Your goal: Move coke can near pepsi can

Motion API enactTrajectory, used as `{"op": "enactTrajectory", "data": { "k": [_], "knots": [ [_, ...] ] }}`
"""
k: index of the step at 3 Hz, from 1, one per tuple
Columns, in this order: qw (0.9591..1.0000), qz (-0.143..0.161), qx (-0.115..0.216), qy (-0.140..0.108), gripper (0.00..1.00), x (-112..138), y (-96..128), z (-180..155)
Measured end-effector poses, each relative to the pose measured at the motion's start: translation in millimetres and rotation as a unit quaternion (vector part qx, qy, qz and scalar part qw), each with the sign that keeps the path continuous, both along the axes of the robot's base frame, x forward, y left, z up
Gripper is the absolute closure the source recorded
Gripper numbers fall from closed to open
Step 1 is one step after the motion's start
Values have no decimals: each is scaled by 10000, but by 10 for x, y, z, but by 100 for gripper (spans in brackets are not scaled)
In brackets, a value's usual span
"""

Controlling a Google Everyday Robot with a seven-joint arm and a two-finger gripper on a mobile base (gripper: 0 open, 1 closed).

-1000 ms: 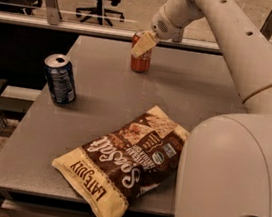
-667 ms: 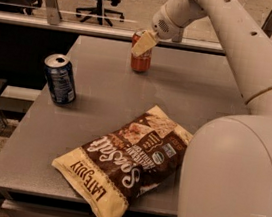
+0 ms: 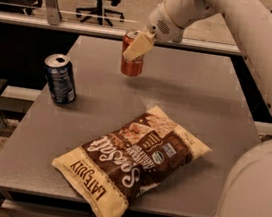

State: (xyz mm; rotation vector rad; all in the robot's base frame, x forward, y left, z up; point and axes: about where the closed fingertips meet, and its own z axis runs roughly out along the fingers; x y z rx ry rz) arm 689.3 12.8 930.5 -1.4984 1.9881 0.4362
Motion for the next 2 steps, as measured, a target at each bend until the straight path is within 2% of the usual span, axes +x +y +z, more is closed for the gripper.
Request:
{"op": "enactTrajectory", "data": {
  "k": [2],
  "knots": [
    [9967, 792, 182, -7, 100, -684, 366, 9]
  ]
}}
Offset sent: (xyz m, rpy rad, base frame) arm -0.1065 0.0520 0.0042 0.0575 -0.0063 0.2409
